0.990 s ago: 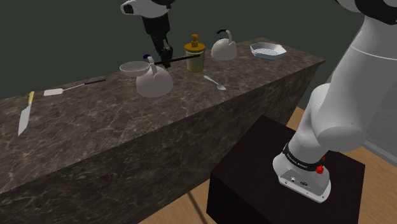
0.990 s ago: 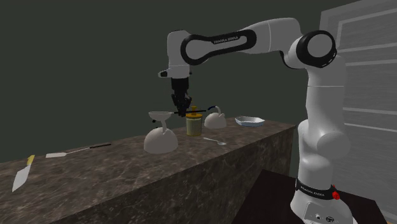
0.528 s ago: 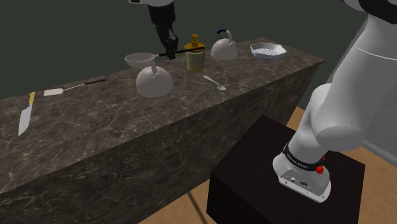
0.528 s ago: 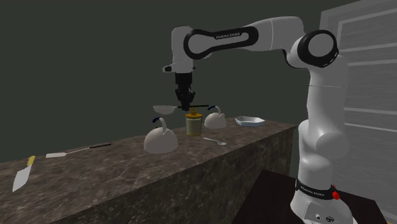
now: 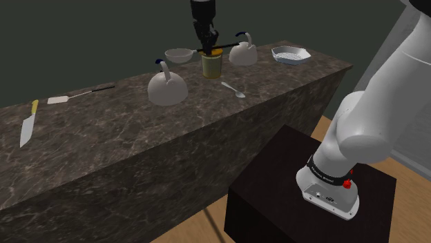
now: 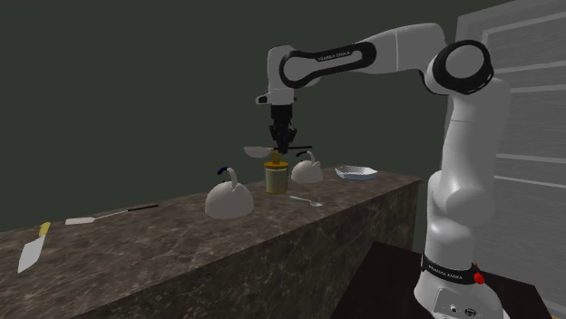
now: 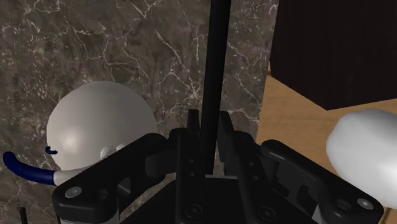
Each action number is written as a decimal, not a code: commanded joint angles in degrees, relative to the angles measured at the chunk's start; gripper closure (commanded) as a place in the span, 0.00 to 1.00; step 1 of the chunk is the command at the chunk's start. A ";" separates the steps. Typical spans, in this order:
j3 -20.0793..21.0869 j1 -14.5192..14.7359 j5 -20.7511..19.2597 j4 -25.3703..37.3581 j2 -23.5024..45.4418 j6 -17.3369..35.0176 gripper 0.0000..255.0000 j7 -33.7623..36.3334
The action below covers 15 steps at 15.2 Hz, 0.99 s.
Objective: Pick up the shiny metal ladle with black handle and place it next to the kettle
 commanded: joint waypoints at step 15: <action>-13.12 -9.32 -0.76 -1.92 -1.45 3.66 1.00 -22.03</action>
